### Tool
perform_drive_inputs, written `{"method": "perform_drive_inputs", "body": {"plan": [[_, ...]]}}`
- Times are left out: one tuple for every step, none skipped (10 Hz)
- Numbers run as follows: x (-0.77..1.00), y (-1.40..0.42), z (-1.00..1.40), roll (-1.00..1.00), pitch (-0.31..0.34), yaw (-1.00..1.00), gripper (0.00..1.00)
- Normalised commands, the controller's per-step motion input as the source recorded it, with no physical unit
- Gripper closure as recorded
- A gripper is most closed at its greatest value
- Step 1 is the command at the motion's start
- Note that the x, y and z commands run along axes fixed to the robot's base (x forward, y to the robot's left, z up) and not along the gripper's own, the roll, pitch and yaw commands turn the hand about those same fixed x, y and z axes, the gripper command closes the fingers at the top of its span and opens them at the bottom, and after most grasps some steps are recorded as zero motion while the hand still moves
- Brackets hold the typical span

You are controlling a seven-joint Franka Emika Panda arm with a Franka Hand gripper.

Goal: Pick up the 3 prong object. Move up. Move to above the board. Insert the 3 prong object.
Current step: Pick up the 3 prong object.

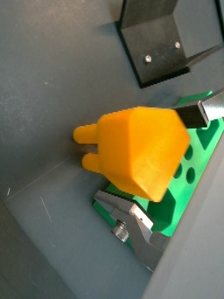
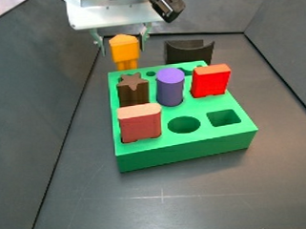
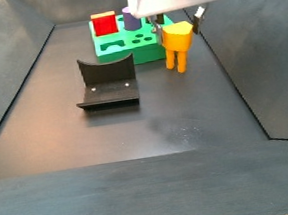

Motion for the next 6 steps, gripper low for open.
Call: {"method": "perform_drive_inputs", "body": {"plan": [[0.0,0.0,0.0,-0.01,0.0,0.0,0.0],[0.0,0.0,0.0,0.0,0.0,0.0,0.0],[0.0,0.0,0.0,0.0,0.0,0.0,1.0],[0.0,0.0,0.0,0.0,0.0,0.0,1.0],[0.0,0.0,0.0,0.0,0.0,0.0,1.0],[0.0,0.0,0.0,0.0,0.0,0.0,1.0]]}}
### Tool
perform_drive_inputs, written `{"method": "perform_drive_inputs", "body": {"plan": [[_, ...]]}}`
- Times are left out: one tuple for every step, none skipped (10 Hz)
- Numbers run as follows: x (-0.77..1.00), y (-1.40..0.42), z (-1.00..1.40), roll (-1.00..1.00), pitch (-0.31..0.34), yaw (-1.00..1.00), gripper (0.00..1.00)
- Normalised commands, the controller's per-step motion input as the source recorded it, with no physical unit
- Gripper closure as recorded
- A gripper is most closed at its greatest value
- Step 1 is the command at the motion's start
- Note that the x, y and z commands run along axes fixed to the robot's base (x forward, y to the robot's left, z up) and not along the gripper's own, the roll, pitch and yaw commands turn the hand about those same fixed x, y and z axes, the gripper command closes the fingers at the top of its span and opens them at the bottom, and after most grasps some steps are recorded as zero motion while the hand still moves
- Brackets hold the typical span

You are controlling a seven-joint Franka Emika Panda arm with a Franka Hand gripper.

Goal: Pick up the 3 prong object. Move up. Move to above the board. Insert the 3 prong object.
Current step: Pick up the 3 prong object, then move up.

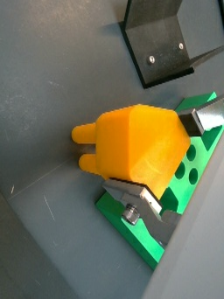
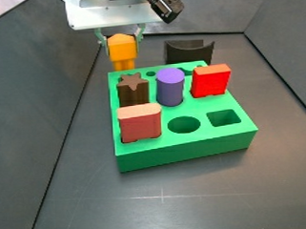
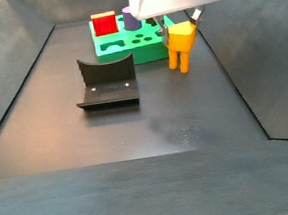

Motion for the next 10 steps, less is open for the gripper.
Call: {"method": "perform_drive_inputs", "body": {"plan": [[0.0,0.0,0.0,0.0,0.0,0.0,1.0],[0.0,0.0,0.0,0.0,0.0,0.0,1.0],[0.0,0.0,0.0,0.0,0.0,0.0,1.0],[0.0,0.0,0.0,0.0,0.0,0.0,1.0],[0.0,0.0,0.0,0.0,0.0,0.0,1.0],[0.0,0.0,0.0,0.0,0.0,0.0,1.0],[0.0,0.0,0.0,0.0,0.0,0.0,1.0],[0.0,0.0,0.83,0.0,0.0,0.0,1.0],[-0.02,0.02,0.82,0.01,0.009,-0.04,1.0],[-0.05,0.02,0.71,0.01,0.022,-0.03,1.0]]}}
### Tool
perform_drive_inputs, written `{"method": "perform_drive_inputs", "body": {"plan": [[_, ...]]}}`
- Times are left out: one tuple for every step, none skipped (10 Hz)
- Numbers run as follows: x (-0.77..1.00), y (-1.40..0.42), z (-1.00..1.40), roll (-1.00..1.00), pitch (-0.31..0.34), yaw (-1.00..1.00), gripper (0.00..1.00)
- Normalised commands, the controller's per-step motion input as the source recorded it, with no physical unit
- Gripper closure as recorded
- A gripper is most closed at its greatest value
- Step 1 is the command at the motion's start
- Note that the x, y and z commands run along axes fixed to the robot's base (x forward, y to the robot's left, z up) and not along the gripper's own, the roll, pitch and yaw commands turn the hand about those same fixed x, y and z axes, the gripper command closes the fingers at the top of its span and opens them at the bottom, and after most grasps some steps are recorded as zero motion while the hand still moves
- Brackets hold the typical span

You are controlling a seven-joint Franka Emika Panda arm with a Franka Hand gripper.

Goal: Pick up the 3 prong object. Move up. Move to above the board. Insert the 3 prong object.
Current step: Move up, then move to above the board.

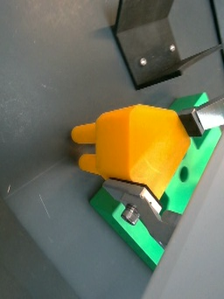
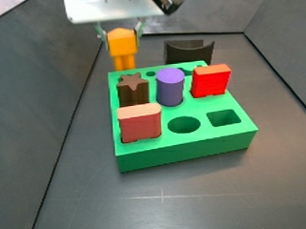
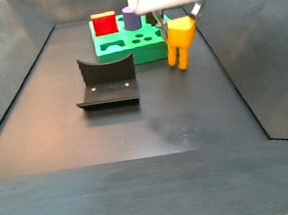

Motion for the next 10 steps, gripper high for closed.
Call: {"method": "perform_drive_inputs", "body": {"plan": [[-0.04,0.02,0.58,0.01,0.021,-0.03,1.0],[-0.03,0.02,0.43,0.01,0.026,-0.03,1.0],[-0.02,0.02,0.26,0.01,0.028,-0.02,1.0],[0.19,-0.21,1.0,-0.19,0.024,-0.21,1.0],[0.2,-0.21,1.0,-0.19,0.046,-0.19,1.0],[0.17,-0.18,1.0,-0.19,0.084,-0.14,1.0],[0.15,-0.14,1.0,-0.19,0.09,-0.1,1.0],[0.12,-0.11,1.0,-0.17,0.09,-0.07,1.0],[0.09,-0.08,0.86,-0.15,0.086,-0.05,1.0],[0.06,-0.05,0.69,-0.14,0.081,-0.04,1.0]]}}
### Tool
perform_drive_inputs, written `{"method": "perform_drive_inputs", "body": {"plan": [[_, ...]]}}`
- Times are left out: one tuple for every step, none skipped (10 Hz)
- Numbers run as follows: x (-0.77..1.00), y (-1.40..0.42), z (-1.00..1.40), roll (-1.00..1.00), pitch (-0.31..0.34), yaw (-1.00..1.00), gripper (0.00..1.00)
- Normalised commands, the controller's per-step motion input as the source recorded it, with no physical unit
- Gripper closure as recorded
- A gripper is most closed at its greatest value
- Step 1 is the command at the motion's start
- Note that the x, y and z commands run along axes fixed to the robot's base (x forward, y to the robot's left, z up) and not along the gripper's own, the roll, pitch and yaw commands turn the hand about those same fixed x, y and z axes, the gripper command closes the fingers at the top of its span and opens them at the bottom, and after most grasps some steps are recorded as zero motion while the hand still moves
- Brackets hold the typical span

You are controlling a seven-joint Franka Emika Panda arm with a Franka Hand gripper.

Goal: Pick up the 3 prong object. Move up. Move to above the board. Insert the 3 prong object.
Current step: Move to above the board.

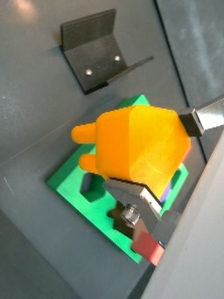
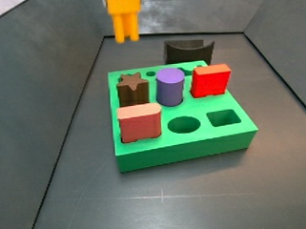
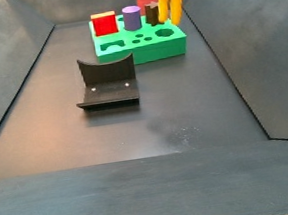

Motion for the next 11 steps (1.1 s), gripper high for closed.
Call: {"method": "perform_drive_inputs", "body": {"plan": [[0.03,-0.02,0.46,-0.13,0.079,-0.03,1.0],[0.02,-0.01,0.29,-0.12,0.081,-0.03,1.0],[0.31,-1.0,0.61,0.13,0.221,-0.96,1.0],[0.31,-1.0,0.56,0.14,0.223,-0.91,1.0],[0.33,-1.0,0.58,0.17,0.241,-0.65,1.0],[0.36,-1.0,0.57,0.08,0.193,-0.35,1.0],[0.38,-1.0,0.57,0.06,0.168,-0.18,1.0],[0.39,-1.0,0.57,0.05,0.158,-0.11,1.0],[0.33,-0.77,0.43,0.05,0.139,-0.02,1.0],[0.27,-0.57,0.32,0.05,0.132,0.0,1.0],[0.17,-0.28,0.16,0.05,0.098,0.01,1.0]]}}
